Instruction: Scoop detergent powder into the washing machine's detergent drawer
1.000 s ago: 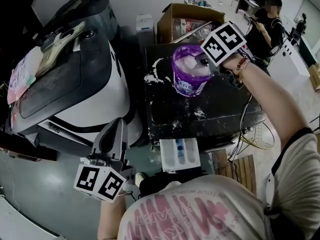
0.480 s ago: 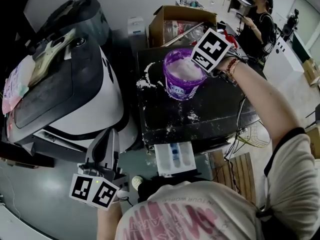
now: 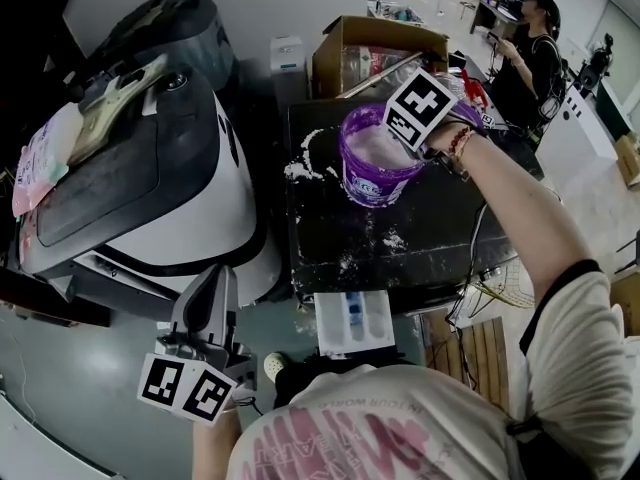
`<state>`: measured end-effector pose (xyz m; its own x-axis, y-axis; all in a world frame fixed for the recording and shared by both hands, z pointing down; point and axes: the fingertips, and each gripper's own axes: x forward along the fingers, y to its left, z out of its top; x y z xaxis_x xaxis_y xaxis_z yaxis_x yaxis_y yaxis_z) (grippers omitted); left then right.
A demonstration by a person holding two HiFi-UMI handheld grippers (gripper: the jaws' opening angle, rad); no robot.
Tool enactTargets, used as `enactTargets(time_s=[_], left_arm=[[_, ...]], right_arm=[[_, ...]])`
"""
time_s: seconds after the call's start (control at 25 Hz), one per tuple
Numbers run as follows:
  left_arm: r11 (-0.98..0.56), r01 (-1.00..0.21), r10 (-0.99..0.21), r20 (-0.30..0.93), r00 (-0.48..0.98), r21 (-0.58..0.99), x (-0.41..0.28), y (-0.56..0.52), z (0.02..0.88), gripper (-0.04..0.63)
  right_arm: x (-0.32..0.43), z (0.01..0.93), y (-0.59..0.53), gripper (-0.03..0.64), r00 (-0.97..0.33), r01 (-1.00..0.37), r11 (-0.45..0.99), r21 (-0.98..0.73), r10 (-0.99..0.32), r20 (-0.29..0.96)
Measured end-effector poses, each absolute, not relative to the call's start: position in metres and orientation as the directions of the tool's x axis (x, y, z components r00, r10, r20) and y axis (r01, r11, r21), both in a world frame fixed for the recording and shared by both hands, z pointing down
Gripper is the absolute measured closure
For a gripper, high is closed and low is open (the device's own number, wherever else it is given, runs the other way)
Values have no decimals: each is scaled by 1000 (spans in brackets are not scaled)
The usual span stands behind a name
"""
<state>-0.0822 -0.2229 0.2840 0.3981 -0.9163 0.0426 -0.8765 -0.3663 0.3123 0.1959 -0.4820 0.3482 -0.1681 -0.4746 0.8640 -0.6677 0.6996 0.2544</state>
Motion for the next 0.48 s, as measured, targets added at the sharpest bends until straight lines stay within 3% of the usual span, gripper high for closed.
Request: enactTargets(time_s=[0.48], left_arm=[[-351, -879, -923, 37, 382, 324, -80, -221, 288, 592]], right_arm=[[173, 351, -469, 614, -240, -656, 732, 184, -433, 869]])
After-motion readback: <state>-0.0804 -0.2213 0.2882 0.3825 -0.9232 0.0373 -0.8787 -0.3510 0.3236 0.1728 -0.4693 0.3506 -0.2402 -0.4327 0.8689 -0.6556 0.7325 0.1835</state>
